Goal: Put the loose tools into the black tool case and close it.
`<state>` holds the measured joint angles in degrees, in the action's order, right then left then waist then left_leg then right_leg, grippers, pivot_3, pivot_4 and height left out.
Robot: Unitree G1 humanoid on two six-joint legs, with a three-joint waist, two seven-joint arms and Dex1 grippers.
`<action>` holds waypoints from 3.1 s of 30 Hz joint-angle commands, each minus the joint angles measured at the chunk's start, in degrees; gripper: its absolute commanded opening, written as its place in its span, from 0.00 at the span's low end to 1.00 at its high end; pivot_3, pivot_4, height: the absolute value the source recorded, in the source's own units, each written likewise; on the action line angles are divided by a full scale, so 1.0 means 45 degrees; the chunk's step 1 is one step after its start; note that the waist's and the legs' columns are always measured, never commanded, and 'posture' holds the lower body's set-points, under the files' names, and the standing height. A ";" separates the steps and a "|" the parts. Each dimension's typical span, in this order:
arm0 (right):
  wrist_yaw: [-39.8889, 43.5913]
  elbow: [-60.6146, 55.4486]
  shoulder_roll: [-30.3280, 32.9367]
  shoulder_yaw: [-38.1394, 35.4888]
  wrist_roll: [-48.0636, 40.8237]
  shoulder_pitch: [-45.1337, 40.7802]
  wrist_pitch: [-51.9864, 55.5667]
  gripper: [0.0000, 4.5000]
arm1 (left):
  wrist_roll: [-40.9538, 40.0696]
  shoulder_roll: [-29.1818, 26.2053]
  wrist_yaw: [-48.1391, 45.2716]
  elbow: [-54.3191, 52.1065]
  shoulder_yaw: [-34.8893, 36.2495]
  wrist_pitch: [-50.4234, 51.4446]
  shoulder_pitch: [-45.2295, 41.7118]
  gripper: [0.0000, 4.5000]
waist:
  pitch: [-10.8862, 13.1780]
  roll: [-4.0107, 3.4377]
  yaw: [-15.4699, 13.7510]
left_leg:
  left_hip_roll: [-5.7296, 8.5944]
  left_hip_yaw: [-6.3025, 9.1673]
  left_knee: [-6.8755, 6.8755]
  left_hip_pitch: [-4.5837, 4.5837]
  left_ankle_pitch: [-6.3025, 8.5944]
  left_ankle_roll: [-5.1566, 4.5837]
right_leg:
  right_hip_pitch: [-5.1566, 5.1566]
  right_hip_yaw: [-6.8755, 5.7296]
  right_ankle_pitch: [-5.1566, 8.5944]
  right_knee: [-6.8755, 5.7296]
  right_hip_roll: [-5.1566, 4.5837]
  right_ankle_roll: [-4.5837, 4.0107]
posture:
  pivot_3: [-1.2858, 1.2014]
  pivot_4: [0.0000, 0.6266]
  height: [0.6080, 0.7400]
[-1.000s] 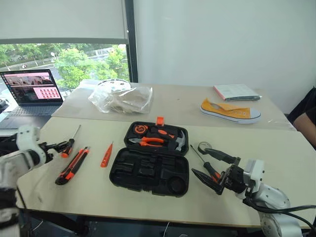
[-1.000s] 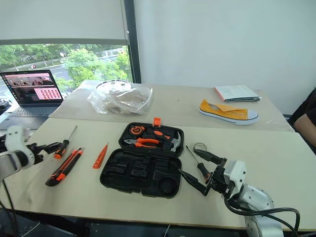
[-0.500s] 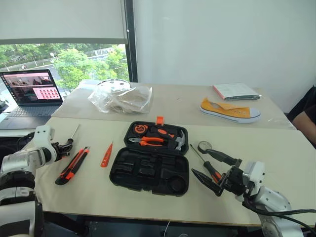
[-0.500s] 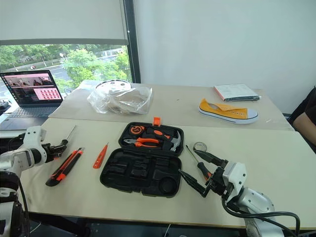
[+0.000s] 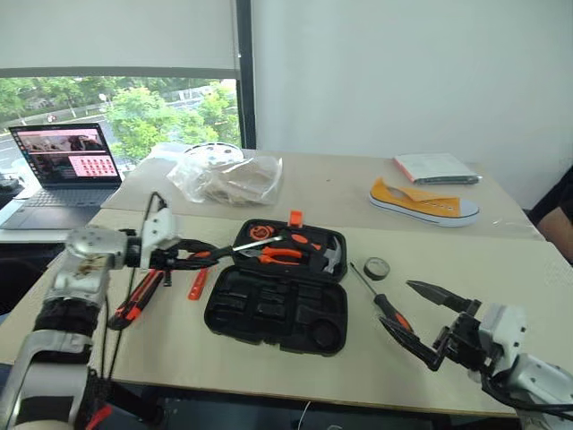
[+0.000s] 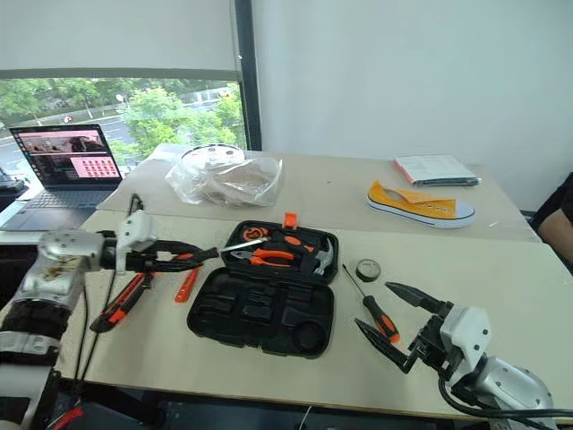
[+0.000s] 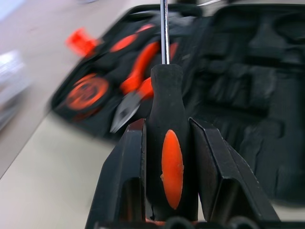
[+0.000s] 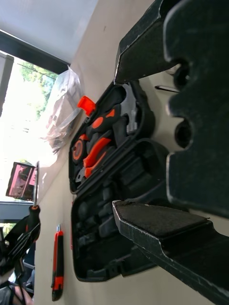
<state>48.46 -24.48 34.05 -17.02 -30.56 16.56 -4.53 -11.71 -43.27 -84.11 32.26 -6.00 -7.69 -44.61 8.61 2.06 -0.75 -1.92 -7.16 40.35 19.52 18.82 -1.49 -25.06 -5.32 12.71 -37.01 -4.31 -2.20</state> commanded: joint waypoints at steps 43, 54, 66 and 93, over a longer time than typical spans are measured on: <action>-0.1331 -0.1606 -0.1150 -0.0423 0.0334 0.0904 0.0039 1.00 | 0.2978 0.2754 0.1001 0.0823 -0.2092 -0.0701 -0.1772 0.72 | 0.0000 0.0001 -0.0008 | 0.0006 0.0091 0.0150 0.0115 0.0046 -0.0119 | 0.0006 -0.0016 -0.0013 -0.0003 -0.0028 0.0057 | 0.52 0.24 1.00; -0.1233 -0.1497 -0.1259 -0.0288 0.0480 0.0852 0.0016 1.00 | 0.2472 0.2891 0.1461 0.1439 -0.1523 -0.0551 -0.1680 0.54 | 0.0000 0.0000 0.0013 | 0.0011 0.0108 0.0204 0.0159 0.0055 -0.0136 | -0.0008 -0.0019 -0.0015 0.0003 -0.0025 0.0056 | 0.52 0.24 1.00; -0.1375 -0.1530 -0.1370 -0.0237 0.0608 0.0921 -0.0048 1.00 | 0.3186 0.3569 0.2044 0.2197 -0.2057 -0.0911 -0.0932 0.07 | -0.0001 -0.0001 -0.0015 | 0.0015 0.0107 0.0207 0.0154 0.0060 -0.0144 | 0.0002 -0.0018 -0.0017 0.0004 -0.0030 0.0059 | 0.52 0.24 1.00; -0.0829 -0.0249 -0.1568 -0.2347 0.0892 0.4573 -0.0539 1.00 | -0.2650 -0.0511 0.0914 -0.3233 0.4697 0.0400 0.7664 0.99 | -0.0053 -0.0118 0.0037 | -0.0009 0.0102 0.0134 0.0086 0.0089 -0.0182 | 0.0025 0.0026 0.0014 0.0035 -0.0144 0.0126 | 0.52 0.24 1.00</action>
<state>45.26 -25.25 26.47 -26.15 -27.17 37.52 -6.20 -21.81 -43.55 -80.59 19.60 11.04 -4.91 -11.55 8.37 1.53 -0.58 -1.96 -6.70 40.96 19.93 19.23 -2.33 -24.96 -5.23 12.81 -36.85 -4.98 -1.57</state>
